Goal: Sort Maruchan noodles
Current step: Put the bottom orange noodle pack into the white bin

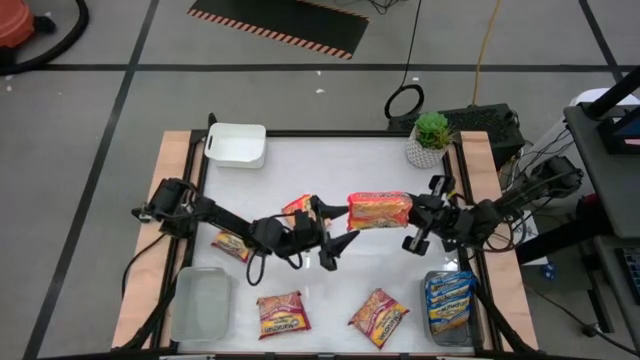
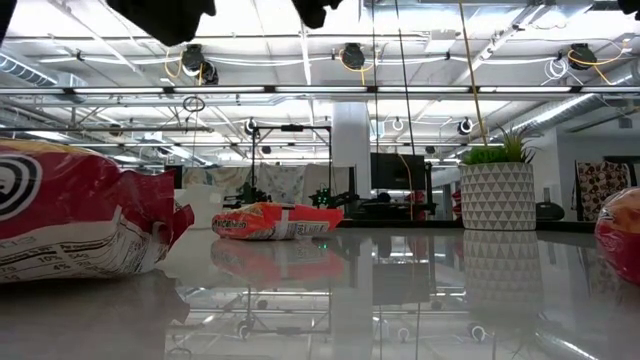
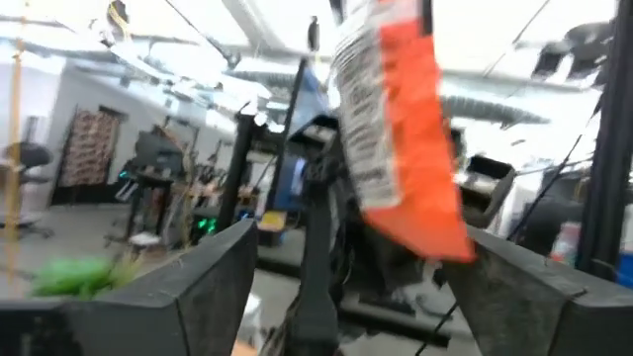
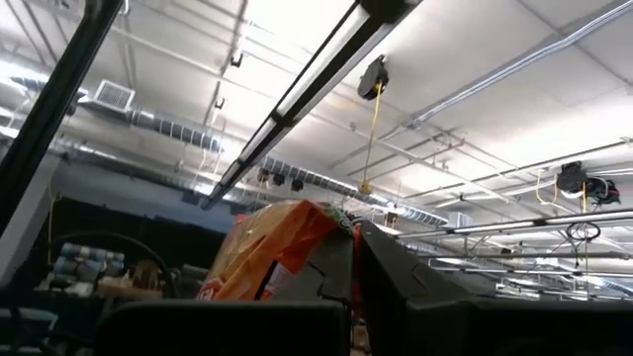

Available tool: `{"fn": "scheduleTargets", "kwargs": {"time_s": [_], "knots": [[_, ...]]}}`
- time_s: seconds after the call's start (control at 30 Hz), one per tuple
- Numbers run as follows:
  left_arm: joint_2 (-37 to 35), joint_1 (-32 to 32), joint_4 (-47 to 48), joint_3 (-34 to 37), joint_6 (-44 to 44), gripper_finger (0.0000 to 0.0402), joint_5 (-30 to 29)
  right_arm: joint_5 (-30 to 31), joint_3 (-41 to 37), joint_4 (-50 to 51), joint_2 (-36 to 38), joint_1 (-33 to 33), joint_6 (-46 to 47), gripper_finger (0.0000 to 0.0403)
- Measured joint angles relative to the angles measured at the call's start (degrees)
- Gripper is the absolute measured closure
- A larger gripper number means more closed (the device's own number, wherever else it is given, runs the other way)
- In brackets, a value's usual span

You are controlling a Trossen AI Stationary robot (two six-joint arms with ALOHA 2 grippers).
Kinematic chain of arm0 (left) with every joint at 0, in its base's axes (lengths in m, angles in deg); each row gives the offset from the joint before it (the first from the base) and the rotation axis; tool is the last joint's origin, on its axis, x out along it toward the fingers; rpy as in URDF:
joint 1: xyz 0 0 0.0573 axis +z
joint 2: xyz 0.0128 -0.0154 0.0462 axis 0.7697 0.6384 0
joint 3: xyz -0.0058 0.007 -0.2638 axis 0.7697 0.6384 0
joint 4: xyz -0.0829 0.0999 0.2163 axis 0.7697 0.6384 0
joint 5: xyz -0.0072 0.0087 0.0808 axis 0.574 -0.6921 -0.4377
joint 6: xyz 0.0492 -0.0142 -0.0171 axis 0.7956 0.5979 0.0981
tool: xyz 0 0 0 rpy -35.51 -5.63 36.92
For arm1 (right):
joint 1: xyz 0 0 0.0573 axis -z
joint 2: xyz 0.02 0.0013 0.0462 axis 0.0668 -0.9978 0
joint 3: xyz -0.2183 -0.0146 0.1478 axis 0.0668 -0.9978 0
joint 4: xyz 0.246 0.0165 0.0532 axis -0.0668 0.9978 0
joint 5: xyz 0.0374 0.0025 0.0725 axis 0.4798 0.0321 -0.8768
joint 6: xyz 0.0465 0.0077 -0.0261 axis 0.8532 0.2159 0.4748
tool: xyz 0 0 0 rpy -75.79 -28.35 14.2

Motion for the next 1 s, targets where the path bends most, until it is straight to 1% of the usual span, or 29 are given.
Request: {"fn": "scheduleTargets", "kwargs": {"time_s": [0.1, 0.2, 0.27, 0.43, 0.5, 0.57, 0.77, 0.9, 1.0], "knots": [[0.00, 0.77, 0.45, -1.76, 0.02, 0.0112, 2.24, -1.21, 0.00, -1.09, 0.00, 0.02, -0.13, 0.0403], [-0.04, 1.18, 3.34, -3.65, 0.02, 0.0124, 3.12, -1.48, 0.00, -1.07, 0.00, 0.24, -1.69, 0.0403], [0.05, 1.20, 5.52, -4.64, 0.02, 0.0125, 3.12, -1.87, 0.00, -1.07, 0.02, 0.62, -2.63, 0.0403], [3.78, 1.20, 3.81, -8.34, 0.70, 0.0126, 3.16, -5.69, 0.00, -1.12, 0.09, 2.61, -2.27, 0.0403], [5.56, 1.24, 3.78, -9.80, 0.87, 0.0126, 2.89, -5.90, 0.00, -1.14, 0.09, 3.06, -2.05, 0.0403], [7.32, 1.24, 1.91, -10.99, 1.35, 0.0126, 1.69, -5.88, 0.00, -1.14, 0.10, 3.36, -2.47, 0.0403], [10.40, 1.09, -9.50, -11.50, 4.66, 0.0126, 0.93, -7.67, 0.00, -1.16, 0.09, 4.52, -2.58, 0.0403], [10.29, 1.43, -11.53, -12.12, 6.65, 0.0126, 1.84, -8.87, 0.00, -1.18, 0.09, 6.03, -0.65, 0.0403], [10.34, 1.90, -10.94, -14.19, 7.61, 0.0126, 4.52, -10.13, 0.00, -1.20, 0.09, 7.42, 0.79, 0.0403]]}}
